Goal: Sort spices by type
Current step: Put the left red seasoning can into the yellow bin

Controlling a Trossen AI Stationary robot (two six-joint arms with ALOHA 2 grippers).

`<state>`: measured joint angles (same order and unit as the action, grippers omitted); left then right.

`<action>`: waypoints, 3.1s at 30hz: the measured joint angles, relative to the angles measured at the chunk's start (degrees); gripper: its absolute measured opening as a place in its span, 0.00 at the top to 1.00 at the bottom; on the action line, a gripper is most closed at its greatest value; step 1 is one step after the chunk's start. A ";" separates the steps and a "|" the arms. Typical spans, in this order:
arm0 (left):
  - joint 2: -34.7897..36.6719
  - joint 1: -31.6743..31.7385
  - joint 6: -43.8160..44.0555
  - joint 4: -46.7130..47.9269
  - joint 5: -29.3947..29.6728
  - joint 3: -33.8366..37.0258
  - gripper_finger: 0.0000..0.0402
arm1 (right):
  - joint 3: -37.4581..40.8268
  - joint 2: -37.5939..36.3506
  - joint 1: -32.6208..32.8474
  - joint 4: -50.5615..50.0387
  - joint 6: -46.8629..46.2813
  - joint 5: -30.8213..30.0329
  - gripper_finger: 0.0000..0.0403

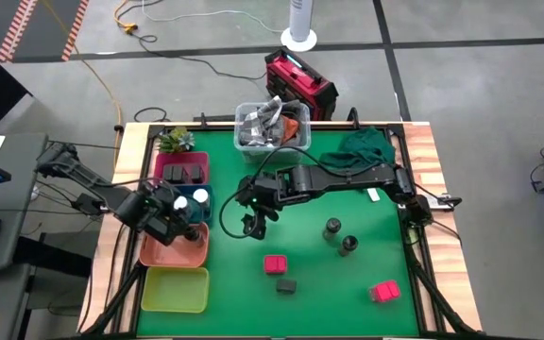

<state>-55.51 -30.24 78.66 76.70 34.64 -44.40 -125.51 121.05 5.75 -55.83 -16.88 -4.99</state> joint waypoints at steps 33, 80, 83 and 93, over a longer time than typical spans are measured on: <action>0.11 -1.48 -30.65 -24.14 5.61 -9.25 0.34 | 0.02 0.00 0.23 2.33 1.12 -0.02 0.23; -12.79 -7.97 -41.02 -61.06 -0.96 -6.31 0.34 | 12.97 0.23 18.34 -9.68 -2.21 0.74 0.23; -12.79 -7.93 -40.41 -60.87 -0.90 -6.32 0.34 | 14.25 0.24 18.23 -9.04 -2.60 0.06 0.23; -12.98 -7.93 -40.05 -60.66 -0.76 -6.31 0.34 | 17.88 0.20 18.41 -6.26 -3.21 -2.69 0.23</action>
<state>-68.49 -38.17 38.61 16.04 33.87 -50.71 -107.63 121.25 24.16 -62.10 -20.10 -7.69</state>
